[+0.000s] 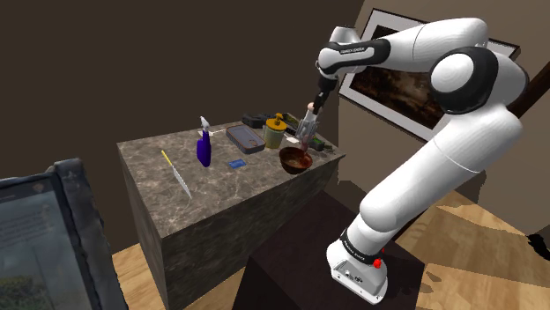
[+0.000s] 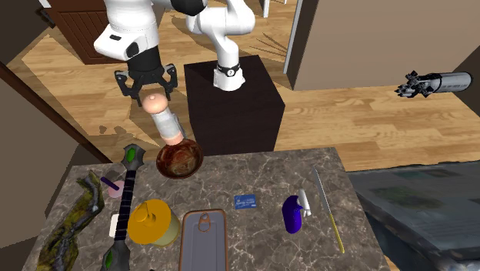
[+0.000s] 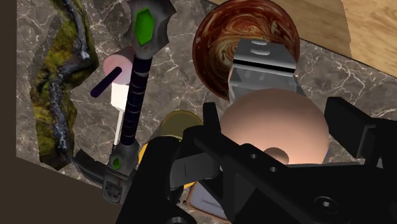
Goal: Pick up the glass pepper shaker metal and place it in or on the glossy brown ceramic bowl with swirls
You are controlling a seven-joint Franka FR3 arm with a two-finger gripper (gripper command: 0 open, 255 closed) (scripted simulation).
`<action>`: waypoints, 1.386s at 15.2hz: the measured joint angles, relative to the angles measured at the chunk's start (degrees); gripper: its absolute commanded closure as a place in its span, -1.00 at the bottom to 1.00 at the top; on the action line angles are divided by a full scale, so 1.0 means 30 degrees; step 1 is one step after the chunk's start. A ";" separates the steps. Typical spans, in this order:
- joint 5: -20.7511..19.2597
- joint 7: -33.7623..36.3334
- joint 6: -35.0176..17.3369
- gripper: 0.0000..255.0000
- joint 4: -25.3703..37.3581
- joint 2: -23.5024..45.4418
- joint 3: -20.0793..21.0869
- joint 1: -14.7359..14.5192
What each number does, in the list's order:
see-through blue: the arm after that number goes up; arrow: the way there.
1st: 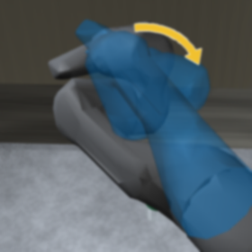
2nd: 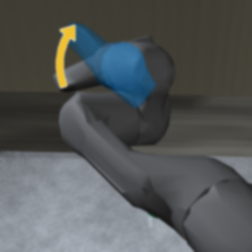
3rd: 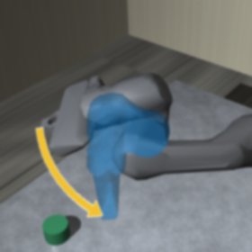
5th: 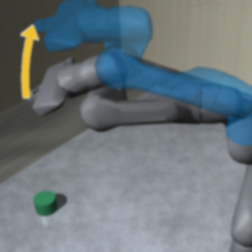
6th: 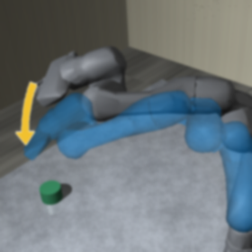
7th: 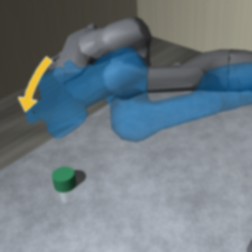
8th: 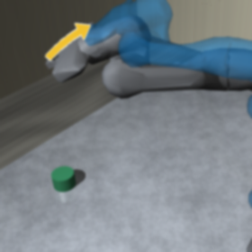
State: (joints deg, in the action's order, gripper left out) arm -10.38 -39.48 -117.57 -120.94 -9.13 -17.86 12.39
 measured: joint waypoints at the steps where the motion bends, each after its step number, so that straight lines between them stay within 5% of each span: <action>1: -0.0020 0.0008 -0.0250 1.00 -0.0240 0.0012 -0.0023 0.0017; 21: 0.0179 0.0177 -0.5423 1.00 -0.3298 0.2188 -0.0345 0.0137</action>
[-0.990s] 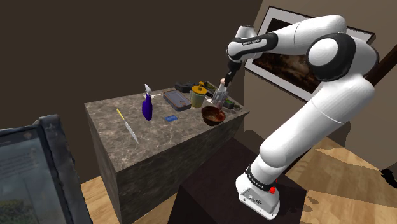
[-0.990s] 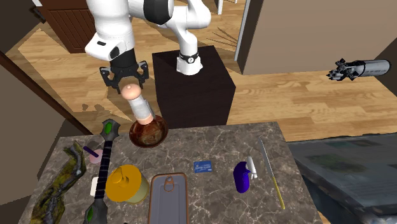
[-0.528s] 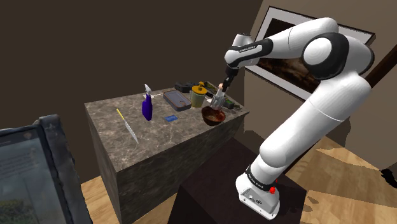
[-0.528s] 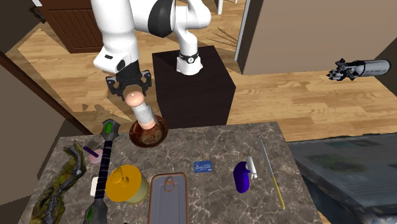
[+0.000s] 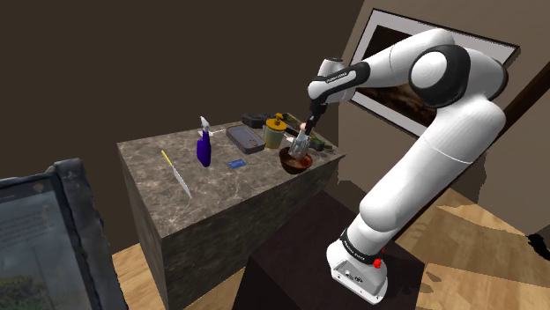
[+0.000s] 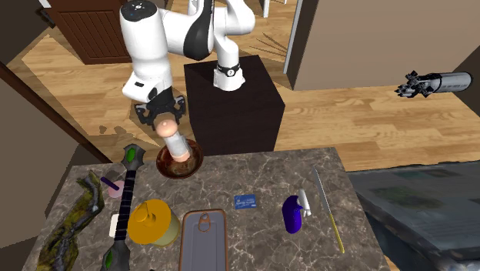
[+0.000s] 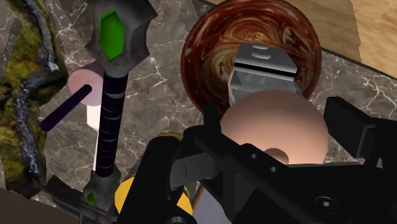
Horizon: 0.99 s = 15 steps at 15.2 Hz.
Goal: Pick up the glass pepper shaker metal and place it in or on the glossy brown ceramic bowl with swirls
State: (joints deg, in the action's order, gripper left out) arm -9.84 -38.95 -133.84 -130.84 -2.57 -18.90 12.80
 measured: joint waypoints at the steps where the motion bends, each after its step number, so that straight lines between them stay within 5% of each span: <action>1: 0.0057 -0.0021 -0.0311 1.00 -0.0083 0.0235 -0.0017 0.0007; 8: 0.0074 0.0011 -0.0720 1.00 -0.0316 0.0410 -0.0024 0.0009; 9: 0.0073 0.0012 -0.0722 -1.00 -0.0319 0.0409 -0.0024 0.0010; 15: 0.0073 0.0012 -0.0726 -1.00 -0.0315 0.0405 -0.0024 0.0010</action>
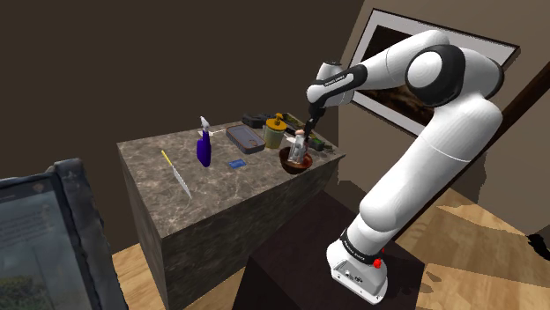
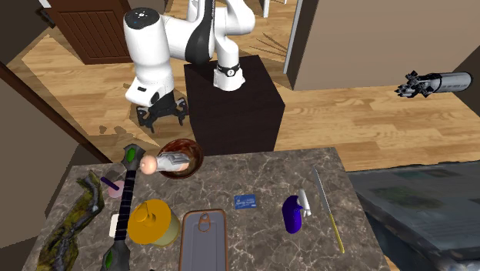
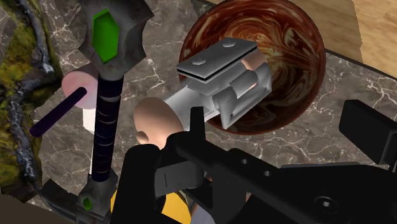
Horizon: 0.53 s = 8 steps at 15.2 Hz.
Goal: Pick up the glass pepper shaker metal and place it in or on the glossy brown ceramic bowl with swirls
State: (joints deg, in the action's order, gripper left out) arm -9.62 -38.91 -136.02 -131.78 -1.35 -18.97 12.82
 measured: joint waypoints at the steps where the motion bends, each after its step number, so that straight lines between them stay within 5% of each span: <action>1: -0.0050 0.0043 0.0352 -1.00 0.0143 -0.0224 0.0031 -0.0025; 8: -0.0327 0.0282 0.2426 -1.00 0.0859 -0.1586 0.0245 -0.0148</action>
State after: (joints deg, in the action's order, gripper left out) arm -10.60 -38.06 -128.74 -129.21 -6.11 -18.24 12.38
